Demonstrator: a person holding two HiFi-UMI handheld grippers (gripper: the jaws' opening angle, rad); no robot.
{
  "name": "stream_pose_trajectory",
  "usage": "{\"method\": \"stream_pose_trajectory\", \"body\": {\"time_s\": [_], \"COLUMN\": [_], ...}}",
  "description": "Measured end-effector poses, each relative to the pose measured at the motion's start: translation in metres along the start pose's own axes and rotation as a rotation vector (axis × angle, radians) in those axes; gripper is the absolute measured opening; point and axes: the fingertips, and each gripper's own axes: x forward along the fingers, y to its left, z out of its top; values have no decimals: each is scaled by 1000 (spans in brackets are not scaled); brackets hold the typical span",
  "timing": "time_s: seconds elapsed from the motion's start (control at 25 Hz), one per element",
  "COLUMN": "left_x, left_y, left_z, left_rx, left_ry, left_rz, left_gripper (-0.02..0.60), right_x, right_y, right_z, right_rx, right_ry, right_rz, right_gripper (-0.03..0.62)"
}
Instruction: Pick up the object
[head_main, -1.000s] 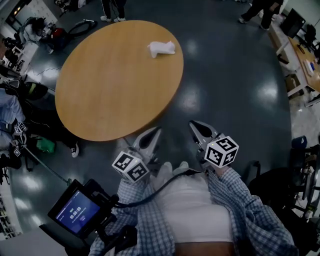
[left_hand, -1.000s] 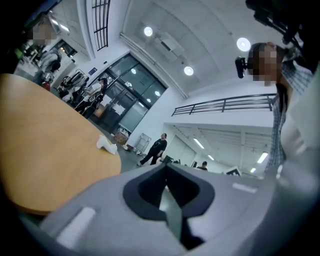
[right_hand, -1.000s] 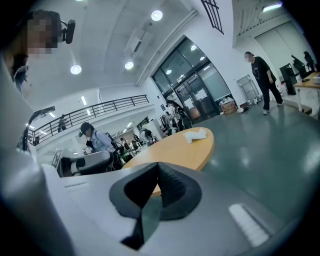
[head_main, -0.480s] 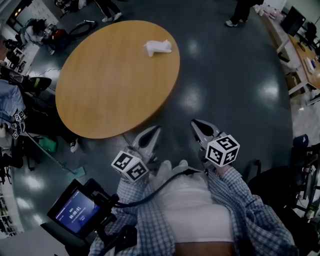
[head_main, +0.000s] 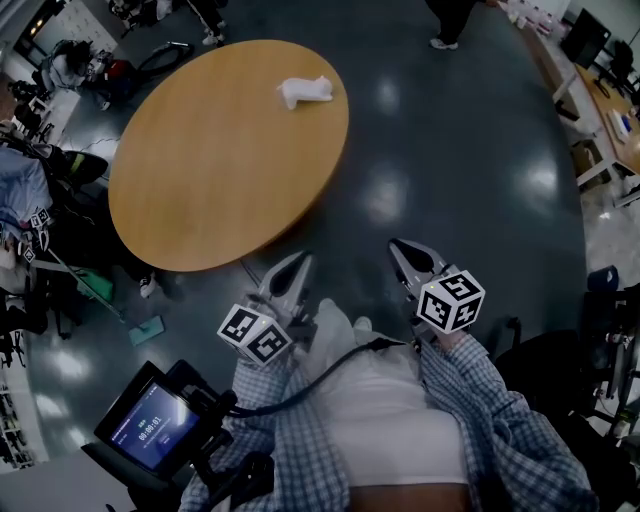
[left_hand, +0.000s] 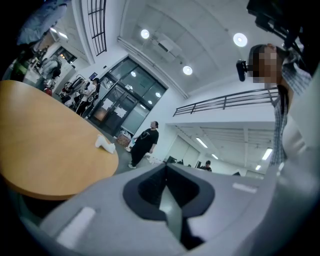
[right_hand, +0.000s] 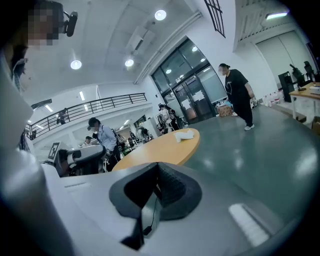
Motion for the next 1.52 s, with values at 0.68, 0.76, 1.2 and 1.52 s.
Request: {"method": "stream_pose_trajectory", "body": {"time_s": [0.68,0.76,1.2,1.52], "left_x": [49,64,66,19], "left_y": [33,58,55,-48], "left_z": [22,33,38,-15], "left_rx": [14,4,53,142], "left_ry": [-5,-9,9,70], "left_rz": [-5,-5,-121,-262], "left_gripper": [-2,-2,-2,-2], "right_x": [40,67,70,-36], "right_y": [-35,-45,-35,-1], "right_z": [33,43,65,36], "right_rx": [-2,-12,-126,-276], "right_ry": [-15,-5,-67,-152], "right_rz": [-18,-25,-68,-125], "right_gripper": [3,3,3,3]}}
